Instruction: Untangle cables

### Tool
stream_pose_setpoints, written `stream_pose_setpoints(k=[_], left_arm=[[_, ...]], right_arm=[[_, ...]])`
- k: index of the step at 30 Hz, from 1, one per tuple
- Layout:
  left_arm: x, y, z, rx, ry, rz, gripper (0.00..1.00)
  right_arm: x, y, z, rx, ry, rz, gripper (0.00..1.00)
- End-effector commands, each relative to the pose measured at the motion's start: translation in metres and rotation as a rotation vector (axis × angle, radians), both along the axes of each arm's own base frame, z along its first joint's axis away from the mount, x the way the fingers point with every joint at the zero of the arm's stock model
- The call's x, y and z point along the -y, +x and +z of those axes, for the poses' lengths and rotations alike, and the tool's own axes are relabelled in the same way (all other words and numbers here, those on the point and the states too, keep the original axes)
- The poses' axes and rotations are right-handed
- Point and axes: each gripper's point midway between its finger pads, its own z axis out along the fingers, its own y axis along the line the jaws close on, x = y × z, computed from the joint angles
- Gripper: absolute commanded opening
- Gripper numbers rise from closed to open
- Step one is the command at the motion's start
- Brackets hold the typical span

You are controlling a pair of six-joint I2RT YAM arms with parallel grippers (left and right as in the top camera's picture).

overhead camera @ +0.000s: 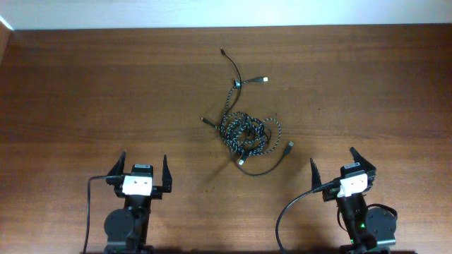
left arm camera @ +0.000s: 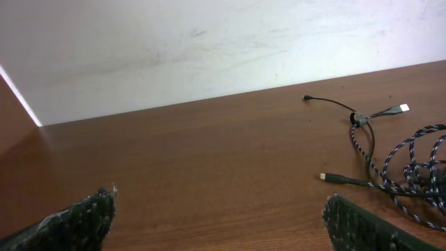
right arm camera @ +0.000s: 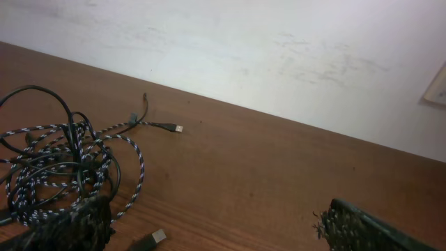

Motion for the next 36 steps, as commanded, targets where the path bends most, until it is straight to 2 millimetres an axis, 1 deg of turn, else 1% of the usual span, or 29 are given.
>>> stream_pose_setpoints(k=[1, 30, 31, 32, 33, 34, 35, 36], left_arm=[[-0.002, 0.0, -0.001, 0.0, 0.009, 0.007, 0.99], [-0.001, 0.0, 0.0, 0.003, 0.009, 0.006, 0.99], [0.0, 0.0, 0.003, 0.014, 0.007, -0.001, 0.99], [0.009, 0.0, 0.014, 0.054, -0.01, -0.054, 0.99], [0.025, -0.003, 0.036, 0.143, -0.01, -0.15, 0.99], [0.033, -0.006, 0.053, 0.21, -0.005, -0.194, 0.99], [0.035, -0.008, 0.064, 0.237, -0.008, -0.211, 0.99], [0.036, -0.013, 0.082, 0.272, -0.024, -0.217, 0.99]], right_arm=[[-0.002, -0.001, -0.002, -0.005, 0.006, 0.009, 0.99], [-0.002, -0.001, -0.002, -0.005, 0.006, 0.009, 0.99], [-0.002, -0.001, -0.002, -0.005, 0.006, 0.009, 0.99], [-0.002, -0.001, -0.002, -0.005, 0.006, 0.009, 0.99], [-0.002, -0.001, -0.002, -0.005, 0.006, 0.009, 0.99], [-0.002, -0.001, -0.002, -0.005, 0.006, 0.009, 0.99], [-0.002, -0.001, -0.002, -0.005, 0.006, 0.009, 0.99], [-0.002, -0.001, -0.002, -0.005, 0.006, 0.009, 0.99]])
